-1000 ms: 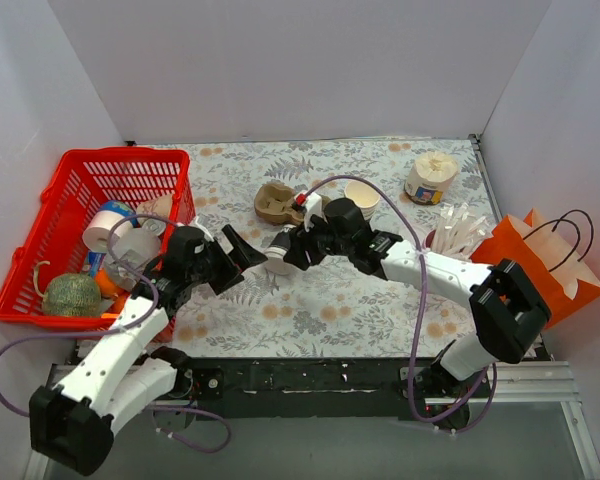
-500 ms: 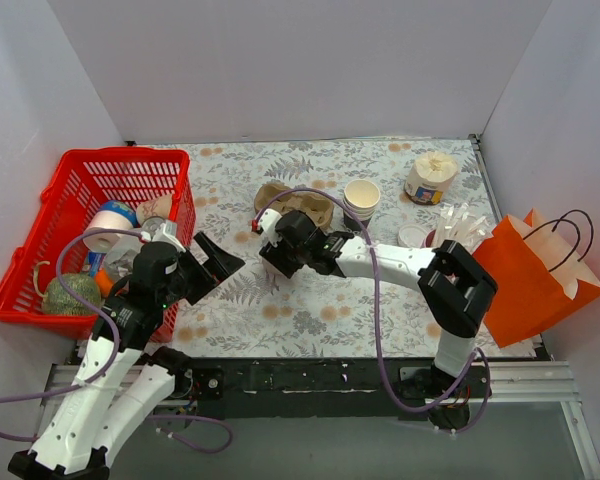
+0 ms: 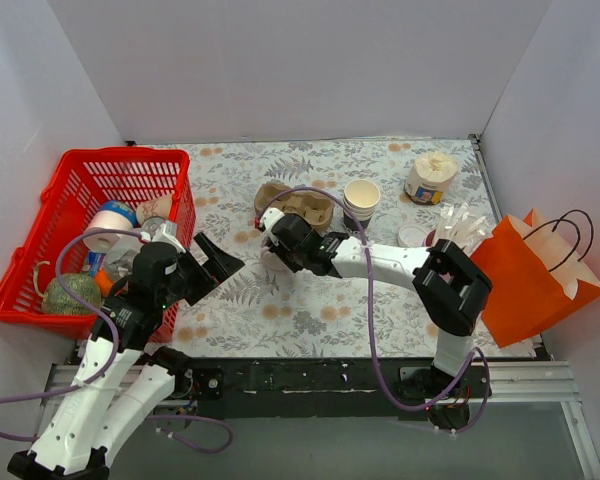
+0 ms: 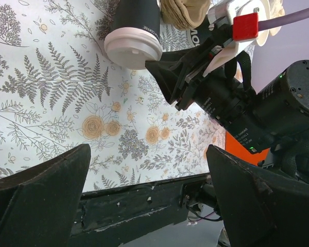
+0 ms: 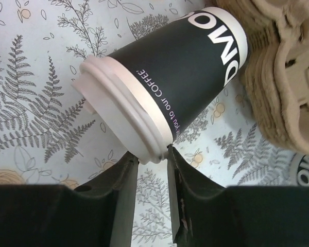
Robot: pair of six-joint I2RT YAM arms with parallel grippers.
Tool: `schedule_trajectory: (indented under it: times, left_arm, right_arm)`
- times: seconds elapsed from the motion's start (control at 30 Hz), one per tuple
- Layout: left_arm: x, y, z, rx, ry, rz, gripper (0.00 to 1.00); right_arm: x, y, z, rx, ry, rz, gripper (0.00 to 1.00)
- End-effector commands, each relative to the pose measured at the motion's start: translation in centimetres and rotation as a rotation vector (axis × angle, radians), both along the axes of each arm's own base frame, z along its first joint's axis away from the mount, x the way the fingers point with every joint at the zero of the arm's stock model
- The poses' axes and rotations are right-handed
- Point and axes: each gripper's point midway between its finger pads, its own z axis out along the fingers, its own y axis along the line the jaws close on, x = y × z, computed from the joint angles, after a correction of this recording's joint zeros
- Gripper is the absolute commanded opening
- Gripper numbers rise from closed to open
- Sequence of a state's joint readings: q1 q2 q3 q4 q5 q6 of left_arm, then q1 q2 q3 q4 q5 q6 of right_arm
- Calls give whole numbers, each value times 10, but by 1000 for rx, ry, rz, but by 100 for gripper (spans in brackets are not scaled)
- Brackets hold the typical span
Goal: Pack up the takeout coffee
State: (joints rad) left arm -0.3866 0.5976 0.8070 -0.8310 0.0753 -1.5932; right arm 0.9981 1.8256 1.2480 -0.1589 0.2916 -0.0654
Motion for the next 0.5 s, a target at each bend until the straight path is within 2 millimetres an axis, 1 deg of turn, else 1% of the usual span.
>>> schedule_trajectory:
  times: [0.0, 0.07, 0.1, 0.13, 0.17, 0.2, 0.23, 0.27, 0.3, 0.33, 0.37, 0.4, 0.43, 0.47]
  left_arm:
    - [-2, 23, -4, 63, 12, 99, 98]
    - [-3, 21, -3, 54, 10, 90, 98]
    - [-4, 21, -2, 50, 8, 86, 98]
    - [-4, 20, -2, 46, 4, 82, 98]
    - [-4, 19, -1, 42, -2, 80, 98]
    - [-4, 19, -1, 41, -3, 82, 98]
    - [-3, 19, -1, 40, -6, 82, 98]
    - [-7, 13, 0, 18, 1, 46, 98]
    - [-7, 12, -1, 14, 2, 41, 98]
    - [-8, 10, 0, 8, 2, 35, 98]
    - [-8, 9, -1, 5, 1, 31, 98]
    - [-9, 6, 0, -6, -1, 16, 98]
    - [-9, 5, 0, -11, 0, 8, 98]
    - [-9, 4, 1, -13, -5, 3, 98]
  right_arm:
    - [-5, 3, 48, 174, 47, -168, 31]
    - [-10, -5, 54, 191, 84, -223, 31]
    - [-18, -12, 57, 201, 130, -261, 31]
    - [-24, -13, 59, 218, 165, -266, 31]
    - [-25, -17, 61, 240, 194, -277, 29]
    - [-30, -21, 67, 273, 223, -272, 29]
    - [-42, -19, 67, 318, 309, -270, 28]
    - [-46, -20, 70, 350, 351, -262, 27]
    - [-47, -32, 70, 378, 392, -280, 27]
    - [-62, -28, 75, 434, 495, -246, 27]
    - [-65, -31, 78, 469, 538, -240, 27]
    - [-61, -43, 86, 526, 569, -252, 26]
    - [-76, -46, 83, 556, 659, -213, 26]
    - [-77, -49, 88, 600, 695, -222, 24]
